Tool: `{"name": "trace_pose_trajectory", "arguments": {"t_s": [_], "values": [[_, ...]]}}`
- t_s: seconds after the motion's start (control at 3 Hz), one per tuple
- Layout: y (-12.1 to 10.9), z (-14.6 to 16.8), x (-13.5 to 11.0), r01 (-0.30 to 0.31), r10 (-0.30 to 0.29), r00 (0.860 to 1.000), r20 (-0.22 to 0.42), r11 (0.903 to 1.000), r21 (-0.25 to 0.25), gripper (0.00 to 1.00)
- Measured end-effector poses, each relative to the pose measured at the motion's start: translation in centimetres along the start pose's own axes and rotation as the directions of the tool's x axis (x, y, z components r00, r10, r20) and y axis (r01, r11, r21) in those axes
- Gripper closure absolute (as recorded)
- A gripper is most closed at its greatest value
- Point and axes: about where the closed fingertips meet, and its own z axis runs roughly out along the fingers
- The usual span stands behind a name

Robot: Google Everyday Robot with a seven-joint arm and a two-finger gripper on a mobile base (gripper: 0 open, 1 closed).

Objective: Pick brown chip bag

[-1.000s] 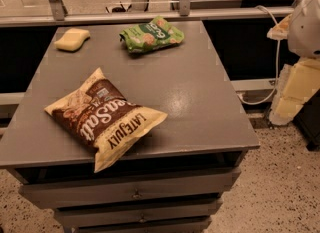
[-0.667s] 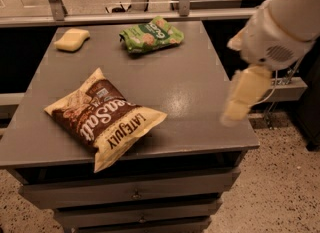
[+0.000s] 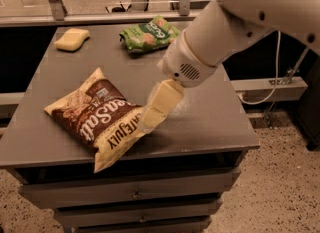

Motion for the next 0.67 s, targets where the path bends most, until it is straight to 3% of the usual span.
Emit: {"name": "trace_pose_trajectory", "arguments": {"t_s": [0.33, 0.67], "values": [[2.5, 4.8, -2.9, -0.047, 0.061, 0.992, 0.113, 0.9917, -0.119, 0.03], [3.9, 7.2, -3.6, -0.075, 0.104, 0.982, 0.156, 0.9805, -0.182, 0.33]]}}
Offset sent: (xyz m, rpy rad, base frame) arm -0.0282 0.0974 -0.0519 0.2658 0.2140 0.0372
